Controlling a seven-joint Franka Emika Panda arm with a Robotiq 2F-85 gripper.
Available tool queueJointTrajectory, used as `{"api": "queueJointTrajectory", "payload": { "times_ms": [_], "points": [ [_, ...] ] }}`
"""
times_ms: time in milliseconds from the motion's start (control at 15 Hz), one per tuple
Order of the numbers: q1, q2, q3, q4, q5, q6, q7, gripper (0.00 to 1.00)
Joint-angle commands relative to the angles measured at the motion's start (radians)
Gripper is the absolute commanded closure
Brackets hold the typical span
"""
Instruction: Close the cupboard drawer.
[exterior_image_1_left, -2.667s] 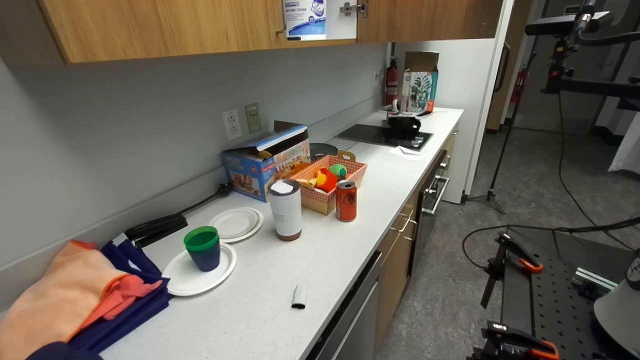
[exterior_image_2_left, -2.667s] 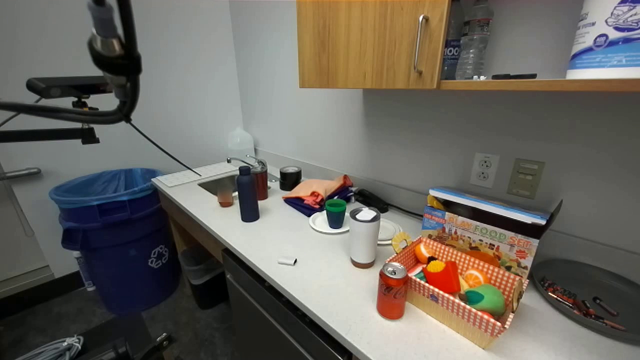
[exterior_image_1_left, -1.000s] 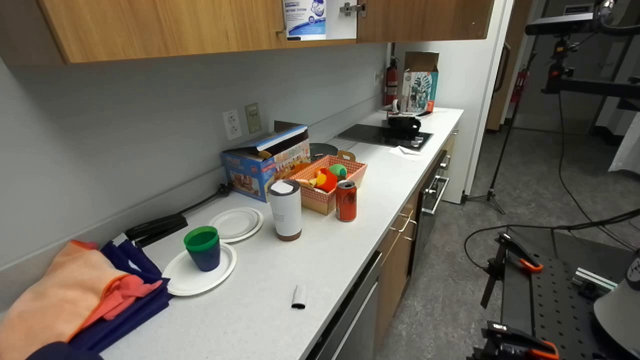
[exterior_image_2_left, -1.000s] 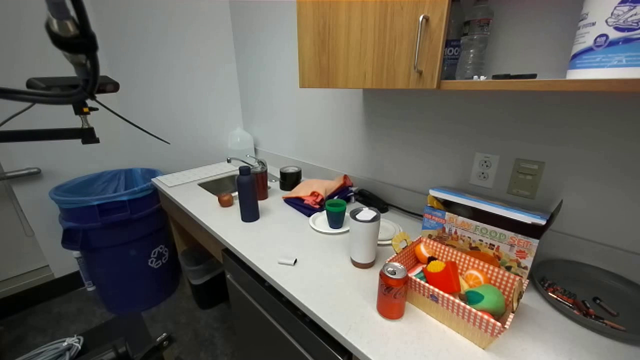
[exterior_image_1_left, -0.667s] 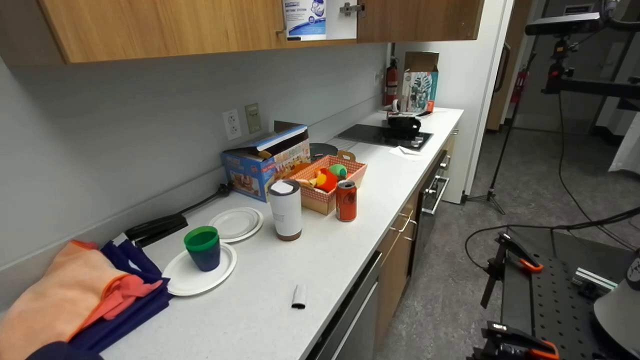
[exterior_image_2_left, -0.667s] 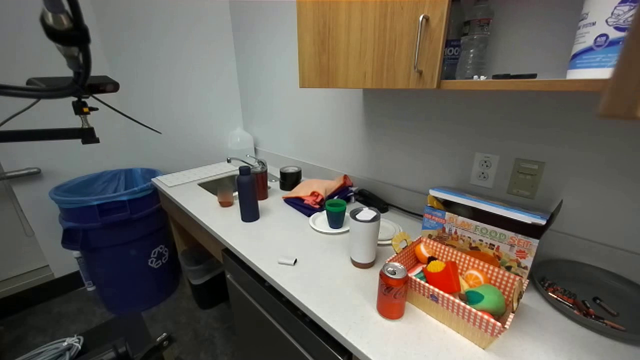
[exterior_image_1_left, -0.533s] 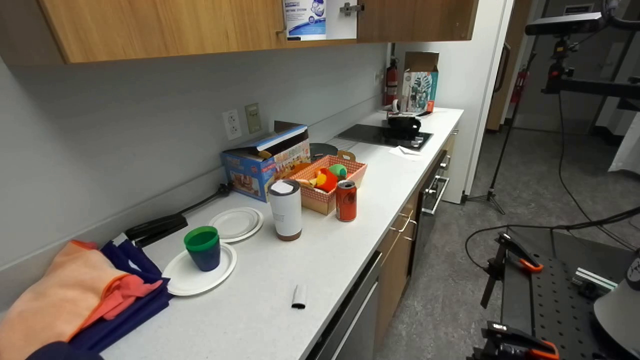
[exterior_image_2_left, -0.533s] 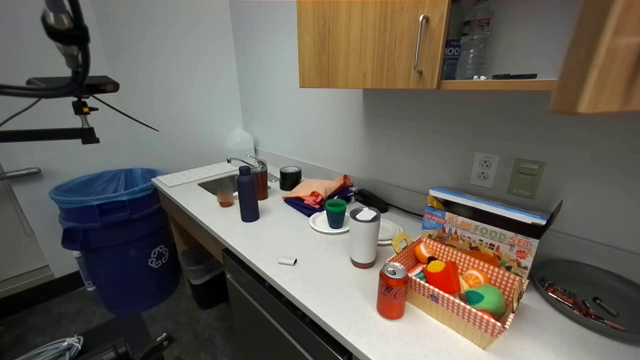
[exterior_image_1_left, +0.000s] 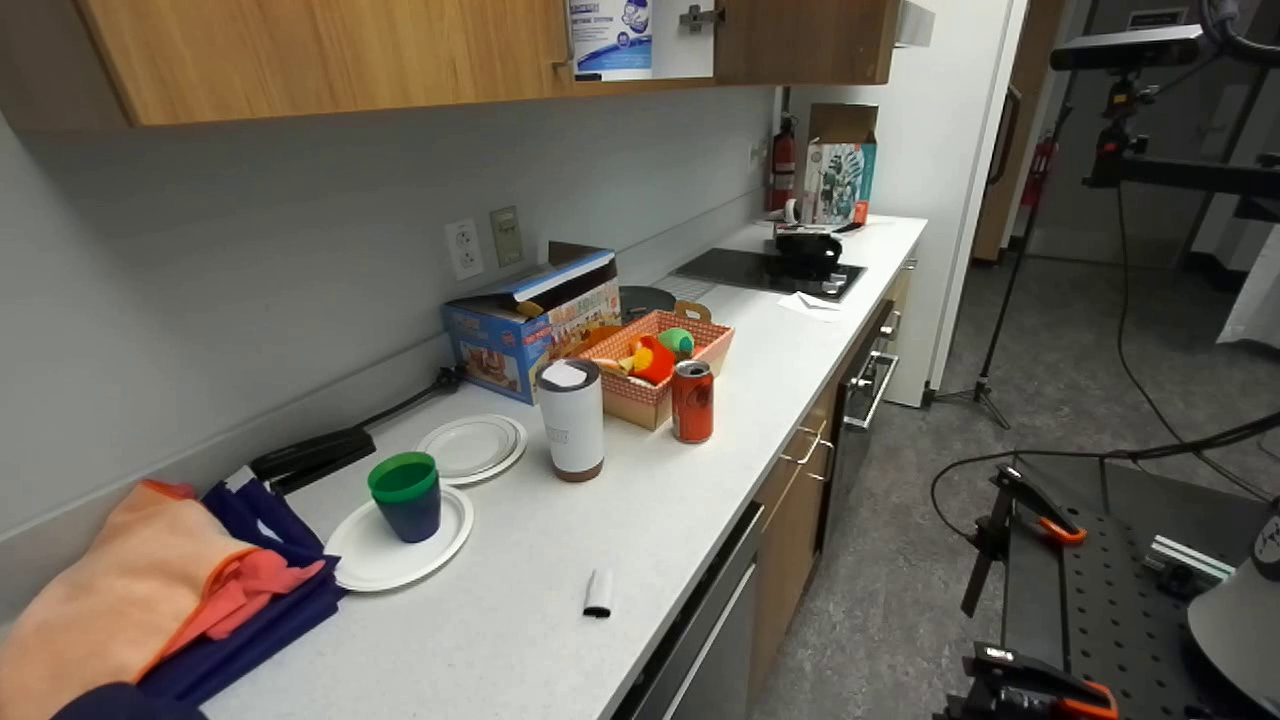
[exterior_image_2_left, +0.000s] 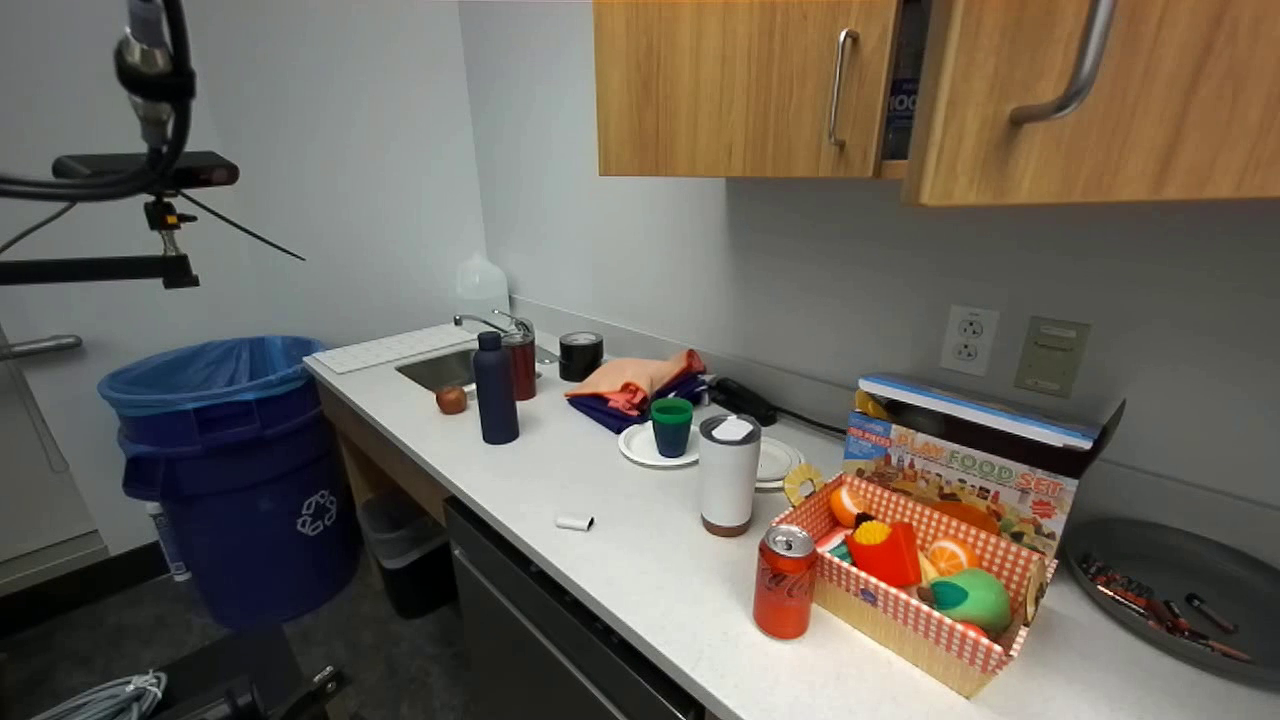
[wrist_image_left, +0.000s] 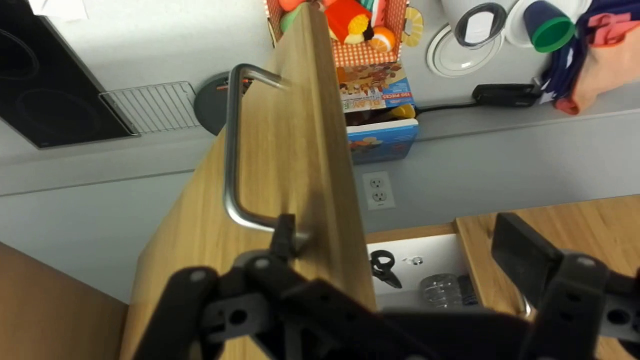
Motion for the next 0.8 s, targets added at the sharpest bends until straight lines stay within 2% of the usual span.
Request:
{"api": "queueJointTrajectory", "payload": {
  "times_ms": [0,533,733],
  "points": [
    [0.0,0.006,0.007,0.005,0.002,-0.003,0.001,0.0],
    [-0.004,0.009,0.001,0.004,0.003,-0.003,0.0,0.0],
    [0.047,0.027,-0.004,0.021,0.028,0.067,-0.072,0.0]
  ]
}}
